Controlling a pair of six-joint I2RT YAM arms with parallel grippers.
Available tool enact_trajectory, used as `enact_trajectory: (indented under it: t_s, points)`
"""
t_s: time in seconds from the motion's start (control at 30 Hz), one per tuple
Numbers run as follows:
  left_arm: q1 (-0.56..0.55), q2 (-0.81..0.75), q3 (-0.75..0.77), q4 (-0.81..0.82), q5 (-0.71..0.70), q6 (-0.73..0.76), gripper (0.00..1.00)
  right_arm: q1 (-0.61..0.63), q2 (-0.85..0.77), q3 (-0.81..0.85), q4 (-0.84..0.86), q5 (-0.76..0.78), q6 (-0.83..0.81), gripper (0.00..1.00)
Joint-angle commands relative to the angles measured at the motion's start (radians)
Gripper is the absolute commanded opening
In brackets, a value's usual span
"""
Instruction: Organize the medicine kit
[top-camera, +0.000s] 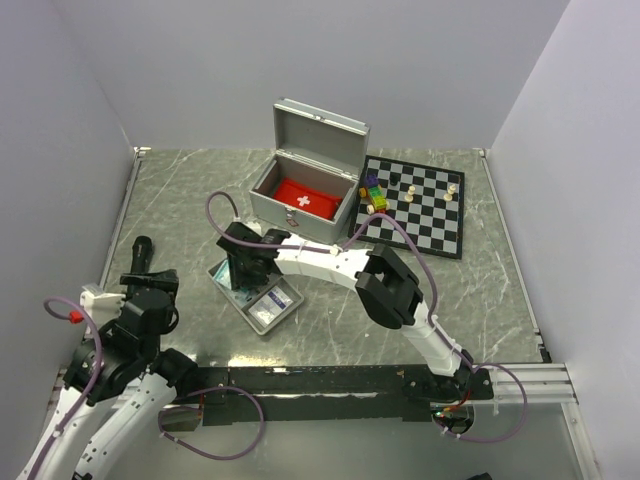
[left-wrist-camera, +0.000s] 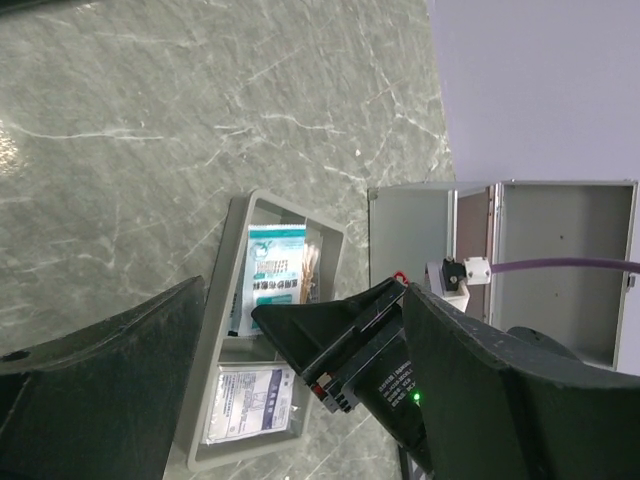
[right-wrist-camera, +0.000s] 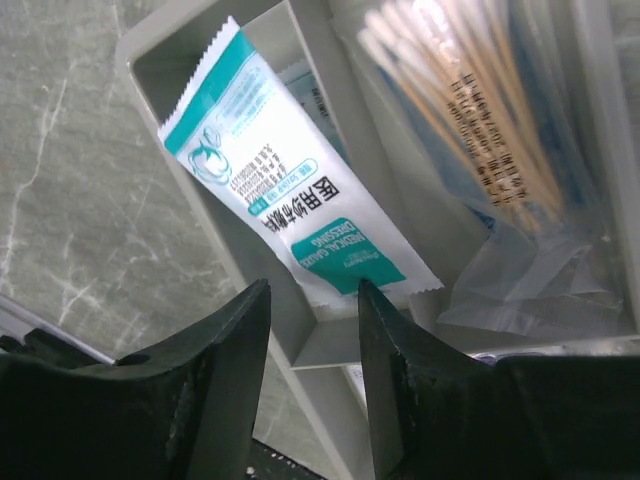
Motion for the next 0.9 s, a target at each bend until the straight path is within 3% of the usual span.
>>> enact_trajectory:
  t_s: [0.0,0.2,0.47,0.53,0.63,0.7,0.87]
  points:
    - [0.003,0.019,-0.024,0.099,0.037,0.068,0.84,-0.006,-0.103,-0.028,0.022,0.063,-0.047,0.48]
    - [0.003,0.058,-0.083,0.241,0.095,0.161,0.81,-0.019,-0.271,-0.238,0.138,0.084,-0.194,0.46]
    - [0.003,0.139,-0.106,0.467,0.14,0.315,0.83,-0.029,-0.583,-0.687,0.393,0.115,-0.378,0.46]
    - [0.003,0.157,-0.124,0.555,0.178,0.416,0.84,-0.032,-0.618,-0.747,0.393,0.149,-0.382,0.47]
    - [0.003,0.188,-0.17,0.735,0.328,0.615,0.87,-0.057,-0.647,-0.812,0.362,0.176,-0.376,0.47]
    - [0.003,0.251,-0.21,0.907,0.502,0.758,0.88,-0.074,-0.698,-0.885,0.377,0.181,-0.377,0.47]
    - [-0.002,0.605,-0.101,0.89,0.783,0.948,0.77,-0.144,-0.854,-1.02,0.408,0.15,-0.365,0.47]
